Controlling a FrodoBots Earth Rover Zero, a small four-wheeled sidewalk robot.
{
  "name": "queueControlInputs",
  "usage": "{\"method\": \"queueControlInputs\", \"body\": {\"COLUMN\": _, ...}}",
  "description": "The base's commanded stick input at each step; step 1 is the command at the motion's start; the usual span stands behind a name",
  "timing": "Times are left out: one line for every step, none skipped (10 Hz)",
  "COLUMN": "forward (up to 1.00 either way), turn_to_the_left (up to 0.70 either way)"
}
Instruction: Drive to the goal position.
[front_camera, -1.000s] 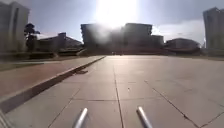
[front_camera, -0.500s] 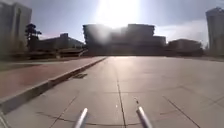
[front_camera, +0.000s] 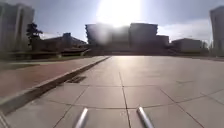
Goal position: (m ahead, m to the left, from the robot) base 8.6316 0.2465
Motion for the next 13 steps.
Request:
{"method": "queueControlInputs", "body": {"forward": 1.00, "turn_to_the_left": -0.42}}
{"method": "queueControlInputs", "body": {"forward": 1.00, "turn_to_the_left": -0.42}}
{"method": "queueControlInputs", "body": {"forward": 1.00, "turn_to_the_left": -0.40}}
{"method": "queueControlInputs", "body": {"forward": 1.00, "turn_to_the_left": -0.02}}
{"method": "queueControlInputs", "body": {"forward": 1.00, "turn_to_the_left": -0.02}}
{"method": "queueControlInputs", "body": {"forward": 1.00, "turn_to_the_left": -0.02}}
{"method": "queueControlInputs", "body": {"forward": 1.00, "turn_to_the_left": -0.02}}
{"method": "queueControlInputs", "body": {"forward": 1.00, "turn_to_the_left": -0.02}}
{"method": "queueControlInputs", "body": {"forward": 1.00, "turn_to_the_left": -0.02}}
{"method": "queueControlInputs", "body": {"forward": 1.00, "turn_to_the_left": -0.02}}
{"method": "queueControlInputs", "body": {"forward": 1.00, "turn_to_the_left": -0.02}}
{"method": "queueControlInputs", "body": {"forward": 1.00, "turn_to_the_left": -0.02}}
{"method": "queueControlInputs", "body": {"forward": 1.00, "turn_to_the_left": -0.02}}
